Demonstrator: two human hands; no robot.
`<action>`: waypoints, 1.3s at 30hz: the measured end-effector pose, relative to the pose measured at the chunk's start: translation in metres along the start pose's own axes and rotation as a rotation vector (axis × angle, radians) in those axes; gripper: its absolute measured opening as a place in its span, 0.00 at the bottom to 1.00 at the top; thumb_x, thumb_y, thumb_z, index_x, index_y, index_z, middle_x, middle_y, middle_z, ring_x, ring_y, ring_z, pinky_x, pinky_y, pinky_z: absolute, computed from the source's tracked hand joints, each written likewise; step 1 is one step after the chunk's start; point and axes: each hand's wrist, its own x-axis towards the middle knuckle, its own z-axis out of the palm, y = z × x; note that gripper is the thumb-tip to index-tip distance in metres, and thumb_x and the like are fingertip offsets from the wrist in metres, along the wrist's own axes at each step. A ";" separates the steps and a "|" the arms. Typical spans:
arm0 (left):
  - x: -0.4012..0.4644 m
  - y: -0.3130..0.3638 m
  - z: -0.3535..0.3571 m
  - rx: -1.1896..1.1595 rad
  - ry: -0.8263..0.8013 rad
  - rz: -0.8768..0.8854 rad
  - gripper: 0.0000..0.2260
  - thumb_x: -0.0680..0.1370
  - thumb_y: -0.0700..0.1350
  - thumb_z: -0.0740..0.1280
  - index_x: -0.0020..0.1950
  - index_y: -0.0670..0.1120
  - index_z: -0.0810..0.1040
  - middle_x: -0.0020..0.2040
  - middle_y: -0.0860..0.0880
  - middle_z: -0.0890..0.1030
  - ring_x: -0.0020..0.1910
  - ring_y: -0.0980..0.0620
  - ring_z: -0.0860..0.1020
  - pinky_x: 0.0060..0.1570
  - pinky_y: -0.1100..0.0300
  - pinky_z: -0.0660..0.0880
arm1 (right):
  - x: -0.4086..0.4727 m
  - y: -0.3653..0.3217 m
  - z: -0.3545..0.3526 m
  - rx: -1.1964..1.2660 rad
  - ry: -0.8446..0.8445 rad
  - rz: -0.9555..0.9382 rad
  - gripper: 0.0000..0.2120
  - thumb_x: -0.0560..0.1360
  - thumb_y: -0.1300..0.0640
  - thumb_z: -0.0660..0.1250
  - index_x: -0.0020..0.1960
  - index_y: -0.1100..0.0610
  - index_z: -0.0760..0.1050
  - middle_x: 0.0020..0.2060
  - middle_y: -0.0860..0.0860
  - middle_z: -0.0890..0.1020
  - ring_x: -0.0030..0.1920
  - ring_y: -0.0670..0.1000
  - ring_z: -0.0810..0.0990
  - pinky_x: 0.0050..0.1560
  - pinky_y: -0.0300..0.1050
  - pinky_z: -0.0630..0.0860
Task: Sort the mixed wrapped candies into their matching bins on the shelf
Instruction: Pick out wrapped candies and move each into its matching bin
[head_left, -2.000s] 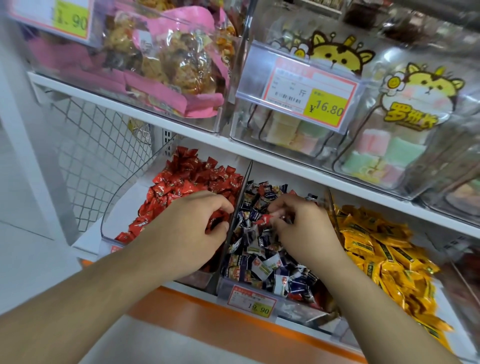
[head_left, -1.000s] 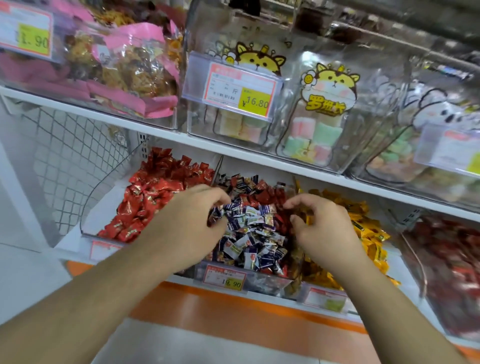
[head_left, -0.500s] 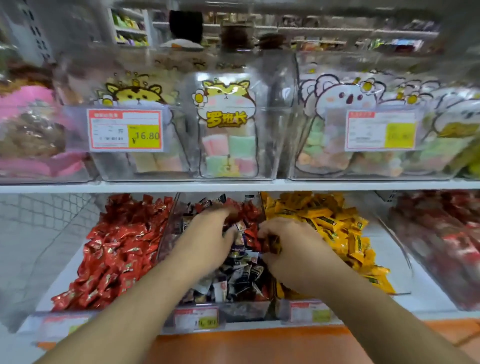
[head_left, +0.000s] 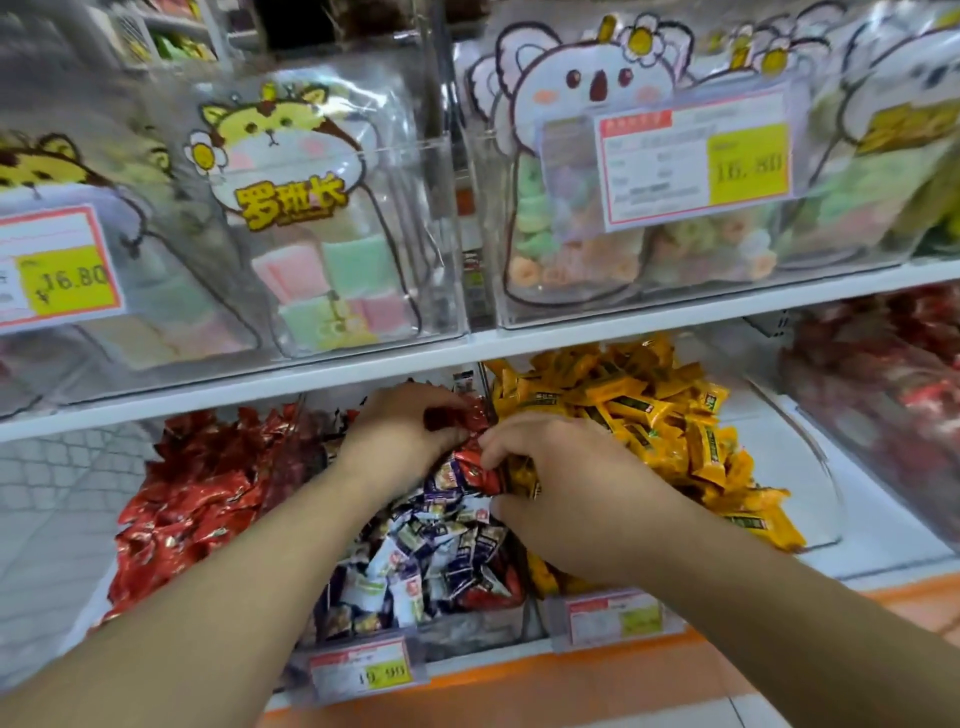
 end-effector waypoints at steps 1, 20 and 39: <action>-0.001 -0.001 0.000 -0.019 0.023 0.003 0.14 0.75 0.48 0.77 0.60 0.56 0.86 0.59 0.57 0.85 0.58 0.55 0.81 0.63 0.60 0.74 | 0.000 0.000 0.000 0.002 -0.005 -0.001 0.15 0.78 0.53 0.71 0.64 0.45 0.78 0.68 0.38 0.75 0.69 0.44 0.71 0.69 0.39 0.68; -0.114 0.006 -0.045 -0.708 0.211 -0.251 0.09 0.75 0.46 0.79 0.49 0.61 0.87 0.46 0.58 0.87 0.47 0.57 0.85 0.56 0.55 0.80 | 0.003 -0.038 0.016 0.169 0.119 -0.064 0.23 0.82 0.55 0.68 0.74 0.40 0.70 0.63 0.40 0.79 0.62 0.44 0.76 0.62 0.39 0.75; -0.160 -0.093 -0.100 -0.536 0.395 -0.406 0.07 0.74 0.51 0.79 0.44 0.55 0.81 0.39 0.55 0.85 0.41 0.54 0.83 0.49 0.48 0.79 | 0.025 -0.089 0.055 0.282 0.125 -0.042 0.06 0.79 0.52 0.71 0.43 0.46 0.79 0.37 0.39 0.80 0.37 0.45 0.78 0.32 0.41 0.74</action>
